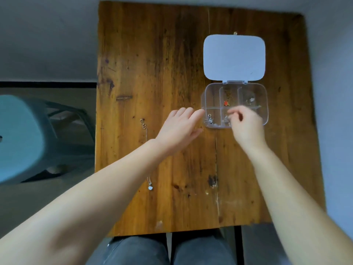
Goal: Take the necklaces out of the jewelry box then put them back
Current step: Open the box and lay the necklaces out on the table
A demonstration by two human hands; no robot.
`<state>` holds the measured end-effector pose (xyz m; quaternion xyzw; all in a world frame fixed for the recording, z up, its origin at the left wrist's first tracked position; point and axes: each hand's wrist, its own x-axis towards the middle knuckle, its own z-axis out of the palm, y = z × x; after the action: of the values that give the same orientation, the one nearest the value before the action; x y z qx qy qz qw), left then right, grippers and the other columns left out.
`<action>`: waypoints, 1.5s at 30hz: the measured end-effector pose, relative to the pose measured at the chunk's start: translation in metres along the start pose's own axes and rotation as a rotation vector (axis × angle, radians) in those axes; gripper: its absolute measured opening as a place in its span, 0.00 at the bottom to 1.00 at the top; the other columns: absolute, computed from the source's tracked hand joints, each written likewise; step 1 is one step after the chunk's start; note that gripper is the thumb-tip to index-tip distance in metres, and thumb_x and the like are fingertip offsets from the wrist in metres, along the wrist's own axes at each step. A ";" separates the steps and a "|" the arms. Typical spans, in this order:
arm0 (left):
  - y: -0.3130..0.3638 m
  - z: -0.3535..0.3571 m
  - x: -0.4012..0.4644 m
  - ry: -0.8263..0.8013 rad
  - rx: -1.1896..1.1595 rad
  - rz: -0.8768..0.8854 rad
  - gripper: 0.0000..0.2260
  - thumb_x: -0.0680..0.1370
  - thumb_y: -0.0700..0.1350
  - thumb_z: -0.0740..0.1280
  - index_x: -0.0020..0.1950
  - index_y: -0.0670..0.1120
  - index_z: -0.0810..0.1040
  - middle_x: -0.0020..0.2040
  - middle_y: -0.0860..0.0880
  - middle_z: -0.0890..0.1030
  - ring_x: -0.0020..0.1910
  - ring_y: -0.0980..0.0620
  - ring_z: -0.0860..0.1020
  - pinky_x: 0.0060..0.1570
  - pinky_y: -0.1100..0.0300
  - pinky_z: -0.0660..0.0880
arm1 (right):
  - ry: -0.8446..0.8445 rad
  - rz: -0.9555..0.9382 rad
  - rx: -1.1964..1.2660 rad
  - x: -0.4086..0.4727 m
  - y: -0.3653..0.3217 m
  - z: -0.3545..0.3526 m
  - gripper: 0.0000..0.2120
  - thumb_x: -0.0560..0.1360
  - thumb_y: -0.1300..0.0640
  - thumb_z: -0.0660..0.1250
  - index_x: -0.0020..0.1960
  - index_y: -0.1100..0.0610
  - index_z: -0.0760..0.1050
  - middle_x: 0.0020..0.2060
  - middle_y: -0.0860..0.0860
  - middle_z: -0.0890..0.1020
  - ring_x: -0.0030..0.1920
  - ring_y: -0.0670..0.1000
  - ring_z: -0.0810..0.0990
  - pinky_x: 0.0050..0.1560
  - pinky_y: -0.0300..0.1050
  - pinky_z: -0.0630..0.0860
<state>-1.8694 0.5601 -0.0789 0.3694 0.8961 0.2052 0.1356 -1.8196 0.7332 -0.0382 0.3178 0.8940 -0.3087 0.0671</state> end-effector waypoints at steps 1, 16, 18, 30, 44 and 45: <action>0.009 0.004 0.006 0.013 -0.013 -0.019 0.18 0.80 0.49 0.62 0.69 0.46 0.67 0.63 0.44 0.75 0.62 0.44 0.72 0.62 0.51 0.68 | 0.009 -0.057 -0.093 0.019 0.004 -0.003 0.14 0.79 0.62 0.57 0.60 0.56 0.77 0.56 0.56 0.80 0.51 0.55 0.80 0.48 0.48 0.79; 0.036 0.025 0.021 0.097 0.039 -0.198 0.09 0.79 0.46 0.64 0.56 0.45 0.76 0.53 0.46 0.81 0.55 0.45 0.76 0.56 0.51 0.70 | -0.460 -0.404 -0.590 0.099 0.010 -0.002 0.14 0.80 0.55 0.56 0.60 0.59 0.73 0.56 0.58 0.78 0.55 0.59 0.77 0.60 0.58 0.72; 0.038 0.024 0.021 0.104 0.047 -0.199 0.08 0.79 0.46 0.64 0.56 0.45 0.76 0.53 0.46 0.81 0.54 0.45 0.76 0.55 0.52 0.70 | -0.489 -0.429 -0.534 0.101 0.012 -0.007 0.11 0.78 0.57 0.61 0.59 0.58 0.74 0.55 0.57 0.78 0.53 0.57 0.78 0.55 0.52 0.77; 0.094 -0.029 0.059 0.137 -0.672 -0.067 0.13 0.79 0.43 0.61 0.63 0.41 0.74 0.60 0.48 0.75 0.59 0.56 0.72 0.58 0.66 0.70 | -0.739 -0.256 0.800 0.030 -0.008 -0.105 0.07 0.78 0.60 0.61 0.50 0.56 0.78 0.38 0.50 0.83 0.36 0.45 0.80 0.33 0.35 0.75; -0.055 -0.050 -0.006 -0.446 -0.764 -0.522 0.15 0.78 0.53 0.64 0.35 0.46 0.76 0.34 0.49 0.74 0.35 0.53 0.73 0.46 0.56 0.73 | -0.678 0.328 0.661 -0.098 0.024 0.034 0.06 0.78 0.63 0.62 0.55 0.62 0.73 0.46 0.54 0.84 0.31 0.42 0.78 0.30 0.34 0.73; -0.057 -0.047 -0.003 -0.469 -0.634 -0.502 0.16 0.78 0.54 0.64 0.35 0.46 0.76 0.33 0.49 0.74 0.34 0.53 0.72 0.41 0.59 0.72 | -0.662 0.360 0.621 -0.107 0.022 0.047 0.06 0.78 0.62 0.62 0.54 0.61 0.74 0.47 0.53 0.85 0.31 0.42 0.78 0.31 0.34 0.73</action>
<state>-1.9202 0.5088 -0.0637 0.1177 0.7962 0.3406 0.4861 -1.7257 0.6622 -0.0531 0.3574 0.6213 -0.6285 0.3021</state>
